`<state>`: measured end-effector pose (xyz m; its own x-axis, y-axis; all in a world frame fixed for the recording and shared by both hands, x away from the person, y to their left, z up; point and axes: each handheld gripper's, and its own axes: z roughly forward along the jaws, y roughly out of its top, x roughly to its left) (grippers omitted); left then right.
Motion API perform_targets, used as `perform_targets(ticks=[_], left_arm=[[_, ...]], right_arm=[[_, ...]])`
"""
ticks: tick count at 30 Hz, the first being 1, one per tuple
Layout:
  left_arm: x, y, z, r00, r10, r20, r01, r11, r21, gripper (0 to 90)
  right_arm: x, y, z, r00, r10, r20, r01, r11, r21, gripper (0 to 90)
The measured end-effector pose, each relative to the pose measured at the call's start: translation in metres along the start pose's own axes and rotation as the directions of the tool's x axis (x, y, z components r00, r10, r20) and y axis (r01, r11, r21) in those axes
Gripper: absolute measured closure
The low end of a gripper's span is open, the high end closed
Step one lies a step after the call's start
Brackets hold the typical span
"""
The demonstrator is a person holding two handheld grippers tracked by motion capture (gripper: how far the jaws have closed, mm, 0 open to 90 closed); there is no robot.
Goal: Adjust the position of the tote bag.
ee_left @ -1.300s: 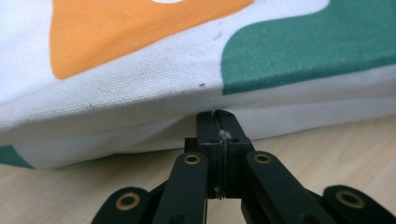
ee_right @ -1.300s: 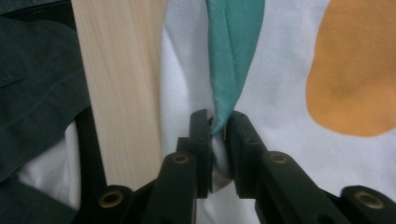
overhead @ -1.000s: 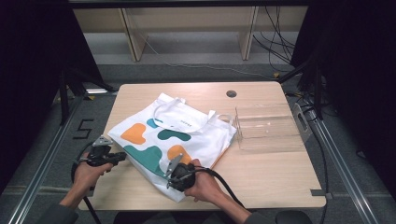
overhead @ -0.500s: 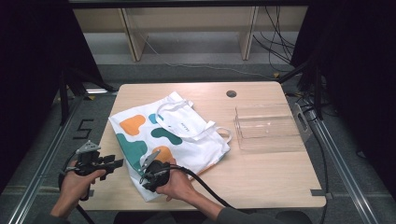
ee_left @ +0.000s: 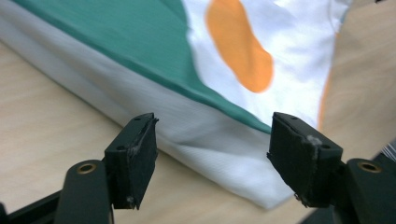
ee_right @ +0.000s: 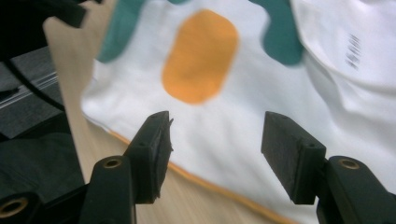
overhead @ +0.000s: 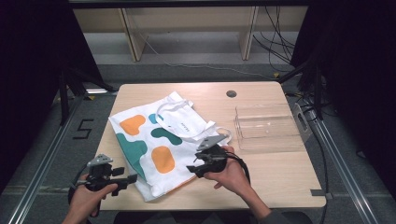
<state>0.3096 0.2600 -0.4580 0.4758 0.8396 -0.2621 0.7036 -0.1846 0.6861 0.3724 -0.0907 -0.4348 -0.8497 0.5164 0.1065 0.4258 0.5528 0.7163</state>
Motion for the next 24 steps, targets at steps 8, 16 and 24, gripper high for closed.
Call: perform_targets(ticks=[8, 16, 24], left_arm=[[-0.020, -0.004, 0.023, 0.9959, -0.073, 0.054, 0.070, 0.9963, 0.051, 31.2], [-0.012, 0.002, 0.042, 0.9926, -0.110, 0.052, 0.104, 0.9893, 0.102, 39.0], [0.012, 0.004, 0.051, 0.9983, -0.045, 0.038, 0.041, 0.9947, 0.094, 89.6]], right_arm=[[-0.008, -0.015, -0.013, 0.9997, 0.021, 0.011, -0.021, 1.000, 0.004, 41.7], [-0.006, -0.016, -0.010, 0.9994, 0.030, 0.016, -0.031, 0.999, 0.025, 40.5], [-0.007, -0.017, -0.009, 0.9995, 0.028, 0.012, -0.028, 0.999, 0.016, 40.4]])
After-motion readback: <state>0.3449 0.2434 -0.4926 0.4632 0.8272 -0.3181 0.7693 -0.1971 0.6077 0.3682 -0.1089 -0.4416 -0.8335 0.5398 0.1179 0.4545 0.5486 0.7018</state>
